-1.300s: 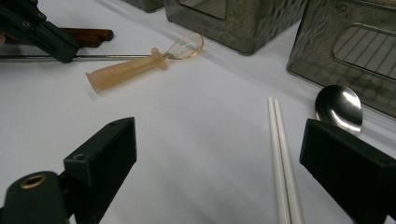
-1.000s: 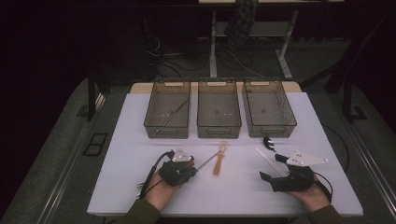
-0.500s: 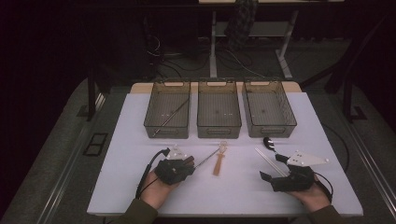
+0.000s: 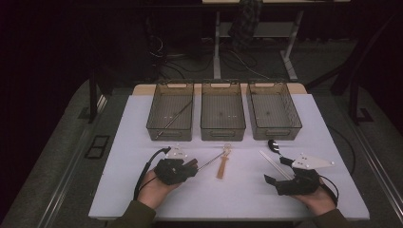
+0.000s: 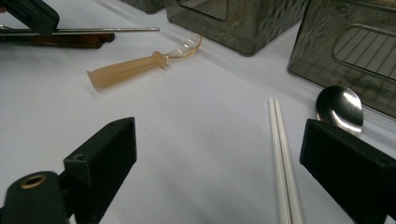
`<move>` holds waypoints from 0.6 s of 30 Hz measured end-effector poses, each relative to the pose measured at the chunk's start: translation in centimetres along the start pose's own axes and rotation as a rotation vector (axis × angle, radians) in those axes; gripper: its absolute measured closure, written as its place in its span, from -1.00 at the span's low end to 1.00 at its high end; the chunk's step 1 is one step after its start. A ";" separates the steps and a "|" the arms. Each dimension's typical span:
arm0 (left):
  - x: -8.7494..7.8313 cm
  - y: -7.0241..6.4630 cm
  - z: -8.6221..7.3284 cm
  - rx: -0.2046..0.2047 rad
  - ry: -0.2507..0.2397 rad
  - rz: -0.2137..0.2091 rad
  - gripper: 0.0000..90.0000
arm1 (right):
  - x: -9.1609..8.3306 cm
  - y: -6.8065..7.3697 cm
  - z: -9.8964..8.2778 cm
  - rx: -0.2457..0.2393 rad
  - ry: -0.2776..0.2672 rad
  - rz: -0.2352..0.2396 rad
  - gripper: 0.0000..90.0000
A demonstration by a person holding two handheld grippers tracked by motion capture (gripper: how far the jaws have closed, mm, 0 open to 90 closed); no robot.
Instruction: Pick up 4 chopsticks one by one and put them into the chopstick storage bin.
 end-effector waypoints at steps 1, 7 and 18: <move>-0.1 0.1 0.1 0.000 -0.003 -0.006 0.88 | 0.0 0.0 0.0 0.001 0.000 0.002 -0.77; -0.6 0.9 0.4 0.010 -0.014 -0.008 0.88 | 0.2 -0.2 -0.1 0.007 0.001 0.009 -0.77; -1.6 2.0 1.3 -0.007 -0.048 -0.010 0.88 | 0.4 -0.3 -0.1 0.006 -0.002 0.009 -0.77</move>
Point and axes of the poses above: each handheld gripper's, and its own axes: x roughly forward along the jaws, z roughly out of its top, y roughly to its left, the point moved 5 cm from there along x, roughly forward along the jaws, and after that the axes turned 9 degrees about z, right-handed, at the moved point
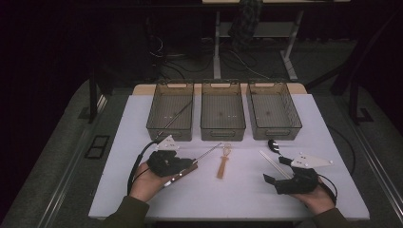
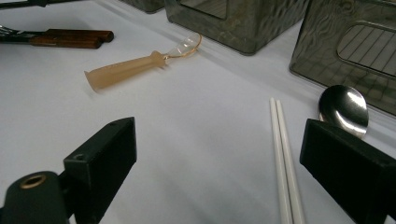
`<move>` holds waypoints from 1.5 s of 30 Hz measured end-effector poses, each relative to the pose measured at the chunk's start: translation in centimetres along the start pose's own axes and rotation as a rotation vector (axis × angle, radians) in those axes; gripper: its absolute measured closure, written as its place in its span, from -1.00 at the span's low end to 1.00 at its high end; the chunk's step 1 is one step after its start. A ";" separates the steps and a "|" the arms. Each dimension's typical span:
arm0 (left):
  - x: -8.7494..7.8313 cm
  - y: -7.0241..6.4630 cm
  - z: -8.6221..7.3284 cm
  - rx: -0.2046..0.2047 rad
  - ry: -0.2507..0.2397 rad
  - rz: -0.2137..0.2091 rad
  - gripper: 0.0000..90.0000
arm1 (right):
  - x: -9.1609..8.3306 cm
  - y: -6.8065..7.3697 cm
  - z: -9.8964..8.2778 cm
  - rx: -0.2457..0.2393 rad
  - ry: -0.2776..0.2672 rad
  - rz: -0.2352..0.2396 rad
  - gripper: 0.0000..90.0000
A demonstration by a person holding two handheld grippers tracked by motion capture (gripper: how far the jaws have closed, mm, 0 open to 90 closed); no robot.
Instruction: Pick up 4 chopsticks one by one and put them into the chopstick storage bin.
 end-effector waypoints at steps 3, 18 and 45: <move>-0.3 0.4 0.4 -0.008 -0.016 0.001 0.88 | 0.0 0.0 0.0 0.001 0.003 -0.002 -0.77; -0.7 3.5 2.3 -0.070 -0.064 0.058 0.88 | 0.2 0.0 0.0 -0.003 0.007 0.002 -0.77; -0.2 8.7 5.1 -0.159 -0.122 0.171 0.88 | 0.2 -0.2 -0.2 0.008 0.012 -0.004 -0.77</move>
Point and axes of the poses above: each handheld gripper's, and its own axes: x roughly forward along the jaws, z roughly out of its top, y roughly to its left, the point moved 5 cm from there along x, roughly forward along the jaws, and after that the axes turned 9 degrees about z, right-handed, at the moved point
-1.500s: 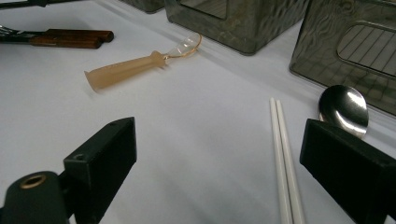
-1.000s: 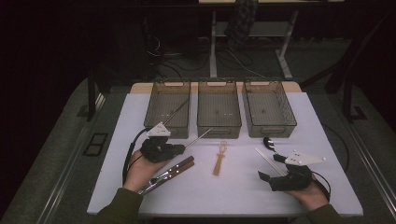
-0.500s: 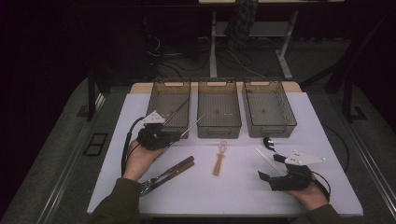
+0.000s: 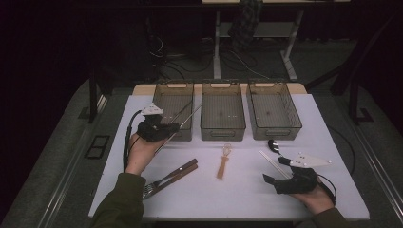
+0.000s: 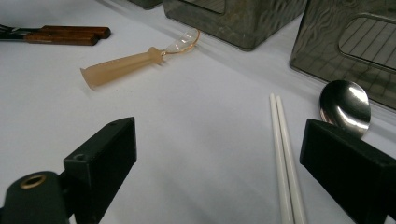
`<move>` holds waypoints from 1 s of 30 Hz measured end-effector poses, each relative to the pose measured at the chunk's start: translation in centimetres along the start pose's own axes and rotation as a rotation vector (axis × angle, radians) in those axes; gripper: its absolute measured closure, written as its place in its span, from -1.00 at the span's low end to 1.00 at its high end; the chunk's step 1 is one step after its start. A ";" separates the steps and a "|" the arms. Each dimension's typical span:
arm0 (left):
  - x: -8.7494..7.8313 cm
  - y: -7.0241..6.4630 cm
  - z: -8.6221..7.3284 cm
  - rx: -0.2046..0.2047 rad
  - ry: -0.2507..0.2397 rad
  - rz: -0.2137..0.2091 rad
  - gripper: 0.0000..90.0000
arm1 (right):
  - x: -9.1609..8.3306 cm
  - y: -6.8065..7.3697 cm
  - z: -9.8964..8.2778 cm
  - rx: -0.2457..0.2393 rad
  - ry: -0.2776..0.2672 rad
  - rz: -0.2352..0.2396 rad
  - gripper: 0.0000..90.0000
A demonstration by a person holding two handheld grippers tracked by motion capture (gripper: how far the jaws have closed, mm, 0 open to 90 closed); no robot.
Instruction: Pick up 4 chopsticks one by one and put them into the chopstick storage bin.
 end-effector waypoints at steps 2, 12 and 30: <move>0.2 0.3 0.4 -0.007 -0.001 0.007 0.88 | 0.0 0.0 0.0 0.002 -0.001 -0.001 -0.77; 1.2 1.5 2.6 -0.017 0.012 0.040 0.88 | -0.1 0.0 0.0 0.004 -0.005 0.001 -0.77; 4.5 4.8 6.1 -0.022 0.073 0.114 0.88 | -0.1 0.0 0.0 0.007 -0.008 0.005 -0.77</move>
Point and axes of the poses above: each handheld gripper's, and its own axes: x roughly forward along the jaws, z roughly out of its top, y roughly to its left, the point moved 5 cm from there along x, roughly forward along the jaws, and after that the axes turned 9 degrees about z, right-handed, at the moved point
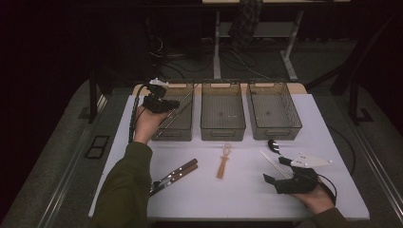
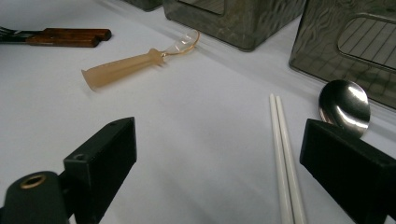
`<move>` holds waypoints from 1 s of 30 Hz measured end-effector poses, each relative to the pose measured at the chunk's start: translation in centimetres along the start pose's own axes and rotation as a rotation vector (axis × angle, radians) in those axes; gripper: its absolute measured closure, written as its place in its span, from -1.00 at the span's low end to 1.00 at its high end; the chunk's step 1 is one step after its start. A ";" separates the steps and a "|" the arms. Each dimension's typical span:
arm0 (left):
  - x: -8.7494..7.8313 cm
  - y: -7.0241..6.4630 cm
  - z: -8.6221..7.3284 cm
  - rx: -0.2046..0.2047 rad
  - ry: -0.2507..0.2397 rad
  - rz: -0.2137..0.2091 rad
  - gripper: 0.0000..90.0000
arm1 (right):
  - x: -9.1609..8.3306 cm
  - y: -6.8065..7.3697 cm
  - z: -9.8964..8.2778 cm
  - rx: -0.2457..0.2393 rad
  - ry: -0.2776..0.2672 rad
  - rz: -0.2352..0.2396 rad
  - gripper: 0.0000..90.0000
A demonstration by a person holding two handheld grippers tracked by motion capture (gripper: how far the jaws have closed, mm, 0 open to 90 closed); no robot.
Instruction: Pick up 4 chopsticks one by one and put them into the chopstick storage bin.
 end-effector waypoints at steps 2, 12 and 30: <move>0.3 0.4 0.2 0.000 0.000 0.011 0.88 | 0.0 0.0 0.0 0.001 -0.001 0.001 -0.77; 2.6 1.9 -0.1 0.015 0.038 0.080 0.88 | -0.3 0.1 0.0 0.003 -0.008 -0.002 -0.77; 4.2 2.5 -1.8 -0.018 0.067 0.084 0.63 | -0.3 0.1 -0.1 0.006 -0.007 -0.009 -0.77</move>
Point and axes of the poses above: each handheld gripper's, and its own axes: x roughly forward along the jaws, z roughly out of its top, y roughly to its left, the point moved 5 cm from there along x, roughly forward along the jaws, and after that the axes turned 9 degrees about z, right-handed, at the moved point
